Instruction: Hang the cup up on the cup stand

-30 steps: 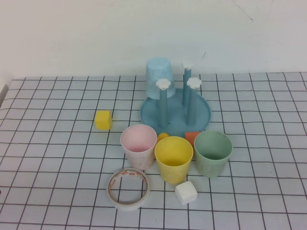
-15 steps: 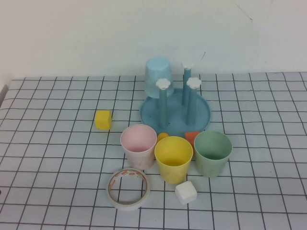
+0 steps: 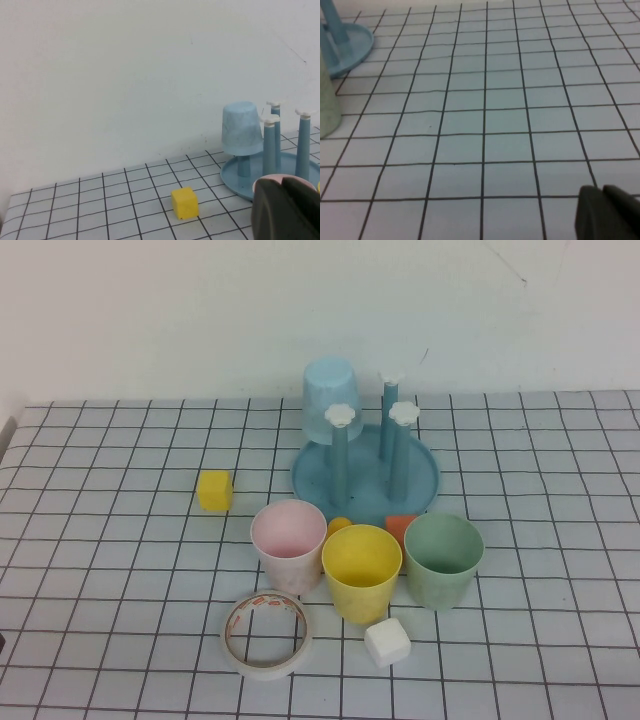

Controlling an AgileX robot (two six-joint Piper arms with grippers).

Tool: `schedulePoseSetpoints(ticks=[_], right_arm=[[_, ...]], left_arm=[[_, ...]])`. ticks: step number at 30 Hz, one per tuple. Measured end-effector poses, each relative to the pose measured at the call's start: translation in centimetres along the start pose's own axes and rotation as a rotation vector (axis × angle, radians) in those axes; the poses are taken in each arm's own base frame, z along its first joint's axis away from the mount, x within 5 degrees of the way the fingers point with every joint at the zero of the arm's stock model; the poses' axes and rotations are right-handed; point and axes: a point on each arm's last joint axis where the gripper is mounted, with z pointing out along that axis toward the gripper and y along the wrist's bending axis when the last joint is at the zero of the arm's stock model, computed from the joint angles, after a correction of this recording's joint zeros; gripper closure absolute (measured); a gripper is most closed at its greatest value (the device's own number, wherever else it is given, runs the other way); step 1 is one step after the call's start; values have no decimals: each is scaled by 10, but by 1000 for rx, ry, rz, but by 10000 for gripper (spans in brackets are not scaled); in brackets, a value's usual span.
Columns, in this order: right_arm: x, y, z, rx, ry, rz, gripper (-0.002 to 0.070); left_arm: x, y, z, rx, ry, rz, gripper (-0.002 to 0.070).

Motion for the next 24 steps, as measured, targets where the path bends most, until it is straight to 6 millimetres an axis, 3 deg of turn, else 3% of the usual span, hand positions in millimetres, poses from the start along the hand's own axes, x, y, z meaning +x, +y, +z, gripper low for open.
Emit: schedulePoseSetpoints(ticks=[24], right_arm=[[-2, -5, 0, 91, -33, 16, 678]], left_arm=[[0, 0, 0, 2, -2, 2, 676]])
